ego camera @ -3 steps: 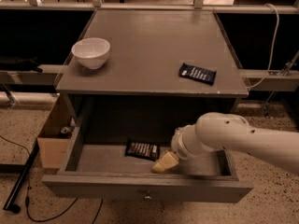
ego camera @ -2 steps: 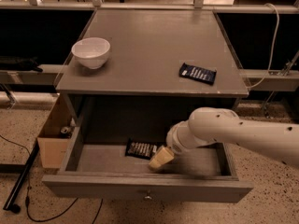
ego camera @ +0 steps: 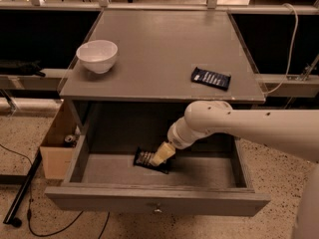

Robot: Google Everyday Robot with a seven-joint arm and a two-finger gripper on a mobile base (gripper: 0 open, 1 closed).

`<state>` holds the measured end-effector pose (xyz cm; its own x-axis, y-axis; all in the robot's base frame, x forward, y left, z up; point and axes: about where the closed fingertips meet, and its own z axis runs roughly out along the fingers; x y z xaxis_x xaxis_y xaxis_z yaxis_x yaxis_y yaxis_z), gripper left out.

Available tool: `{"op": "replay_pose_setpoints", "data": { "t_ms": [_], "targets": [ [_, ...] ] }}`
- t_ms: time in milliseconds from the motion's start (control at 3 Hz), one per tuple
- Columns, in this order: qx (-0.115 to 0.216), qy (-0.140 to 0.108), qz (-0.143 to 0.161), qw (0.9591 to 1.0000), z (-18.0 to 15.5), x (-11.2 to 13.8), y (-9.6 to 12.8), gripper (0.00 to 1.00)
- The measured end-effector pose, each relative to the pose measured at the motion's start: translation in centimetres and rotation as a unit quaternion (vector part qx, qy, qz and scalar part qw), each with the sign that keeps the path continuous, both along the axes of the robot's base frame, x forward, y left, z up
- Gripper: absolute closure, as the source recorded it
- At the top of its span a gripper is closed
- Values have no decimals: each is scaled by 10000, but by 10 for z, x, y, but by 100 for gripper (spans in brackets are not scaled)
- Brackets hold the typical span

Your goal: Pick rxbar chocolate from top drawer and place on counter

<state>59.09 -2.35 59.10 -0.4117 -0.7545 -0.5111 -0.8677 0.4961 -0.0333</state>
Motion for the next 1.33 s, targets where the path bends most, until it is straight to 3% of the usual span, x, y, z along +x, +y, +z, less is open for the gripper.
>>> {"op": "replay_pose_setpoints", "data": {
  "t_ms": [333,1000,1333],
  "targets": [
    [130,-212,-202,9995,10,-28,-16,0],
    [28,-36,-73,10000,-8,-29,-2,0],
    [-72,11,-35,10000,-20,-53,5,0]
  ]
}}
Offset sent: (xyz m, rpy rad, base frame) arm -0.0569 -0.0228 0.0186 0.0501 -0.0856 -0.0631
